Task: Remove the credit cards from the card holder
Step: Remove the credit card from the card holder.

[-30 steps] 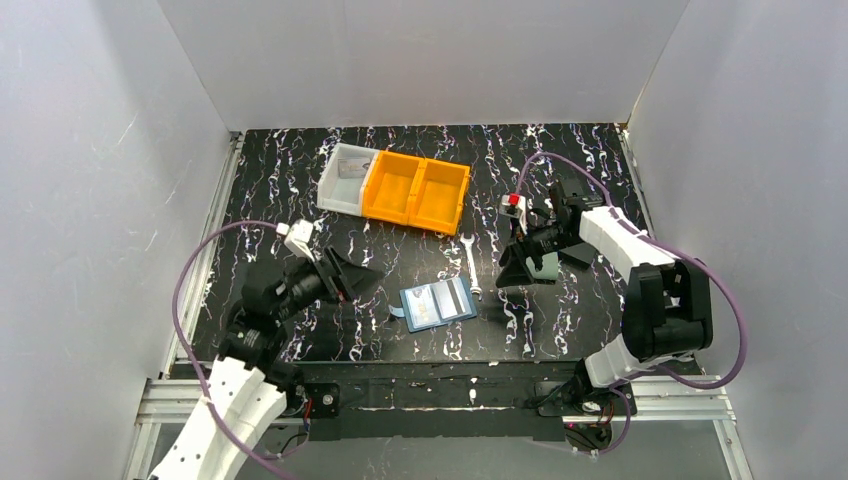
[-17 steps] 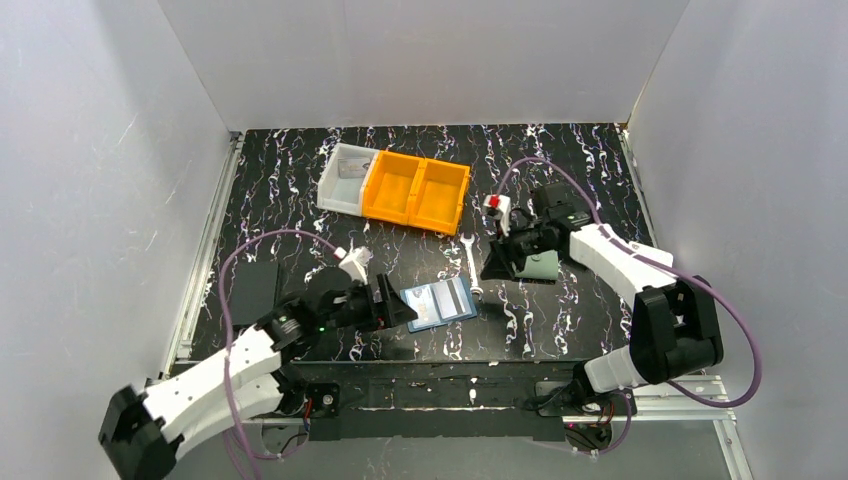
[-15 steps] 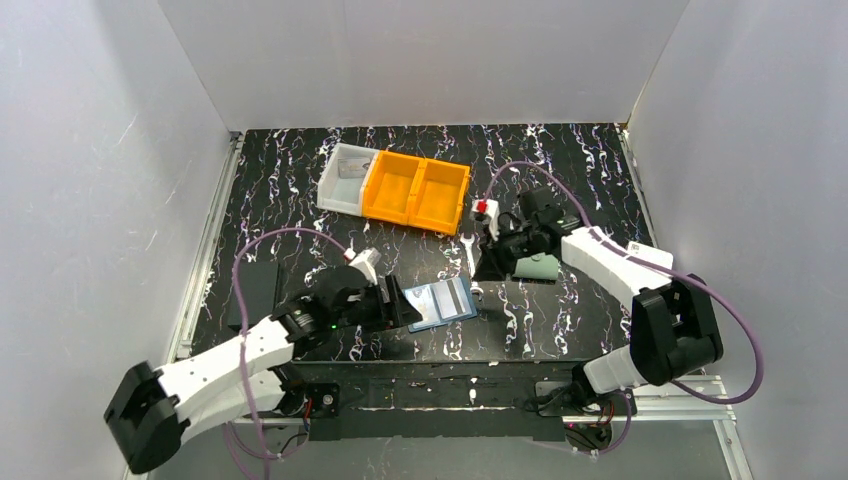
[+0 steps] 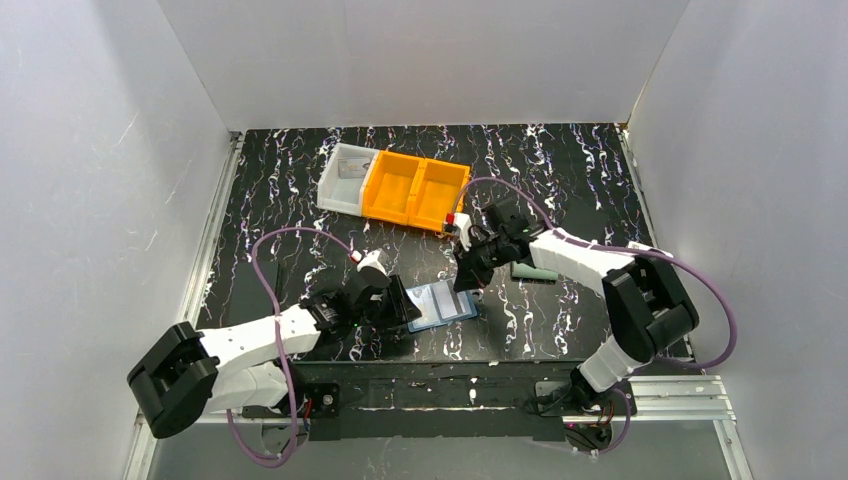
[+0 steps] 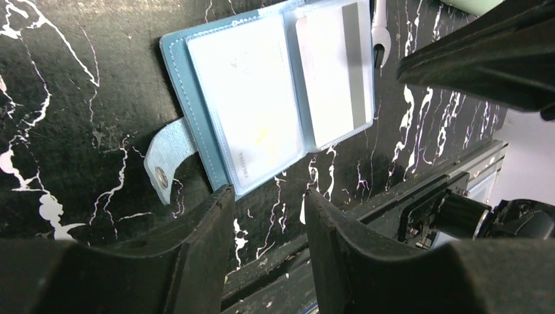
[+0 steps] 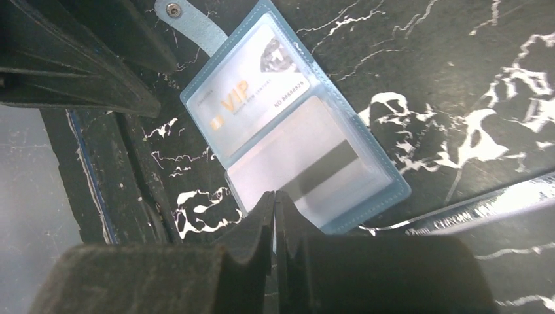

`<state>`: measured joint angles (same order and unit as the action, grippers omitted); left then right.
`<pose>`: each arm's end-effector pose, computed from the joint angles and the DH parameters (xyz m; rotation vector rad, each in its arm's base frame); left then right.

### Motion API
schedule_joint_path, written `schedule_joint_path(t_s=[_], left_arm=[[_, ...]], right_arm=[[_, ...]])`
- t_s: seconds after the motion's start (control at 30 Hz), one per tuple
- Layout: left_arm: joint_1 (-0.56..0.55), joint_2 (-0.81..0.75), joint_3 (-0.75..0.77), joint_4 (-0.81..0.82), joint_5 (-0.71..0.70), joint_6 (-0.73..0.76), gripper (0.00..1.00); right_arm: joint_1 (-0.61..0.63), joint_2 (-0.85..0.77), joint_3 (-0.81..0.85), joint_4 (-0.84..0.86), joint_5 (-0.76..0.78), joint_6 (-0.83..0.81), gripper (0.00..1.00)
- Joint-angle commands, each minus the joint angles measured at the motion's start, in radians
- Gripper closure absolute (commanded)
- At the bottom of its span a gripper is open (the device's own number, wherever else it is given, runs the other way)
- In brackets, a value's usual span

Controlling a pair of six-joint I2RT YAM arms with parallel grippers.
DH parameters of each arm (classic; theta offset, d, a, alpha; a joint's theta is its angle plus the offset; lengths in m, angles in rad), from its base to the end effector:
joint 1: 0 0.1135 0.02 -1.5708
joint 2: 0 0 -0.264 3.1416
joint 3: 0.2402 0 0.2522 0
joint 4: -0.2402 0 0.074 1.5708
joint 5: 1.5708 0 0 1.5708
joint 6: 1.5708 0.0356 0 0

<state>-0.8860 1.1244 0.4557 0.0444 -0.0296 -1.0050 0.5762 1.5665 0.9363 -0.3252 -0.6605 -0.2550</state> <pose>0.1427 -0.1731 0.1828 -0.1601 2.3841 -0.9713 0.2490 0.1878 0.1982 -1.2464 2.1562 0.9636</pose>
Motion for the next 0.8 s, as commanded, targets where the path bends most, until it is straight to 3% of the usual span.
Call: schedule_joint_path(t_s=[0.0, 0.43, 0.77], left_arm=[[-0.003, 0.022, 0.023, 0.033, -0.059, -0.01, 0.59], [-0.002, 0.105, -0.012, 0.154, -0.045, -0.042, 0.57], [0.007, 0.106, -0.039, 0.157, -0.058, -0.086, 0.57]], right_arm=[[0.024, 0.059, 0.011, 0.036, -0.01, 0.039, 0.89], [0.046, 0.139, 0.045, -0.009, -0.008, 0.003, 0.89], [0.051, 0.167, 0.073, -0.044, -0.002, -0.027, 0.89]])
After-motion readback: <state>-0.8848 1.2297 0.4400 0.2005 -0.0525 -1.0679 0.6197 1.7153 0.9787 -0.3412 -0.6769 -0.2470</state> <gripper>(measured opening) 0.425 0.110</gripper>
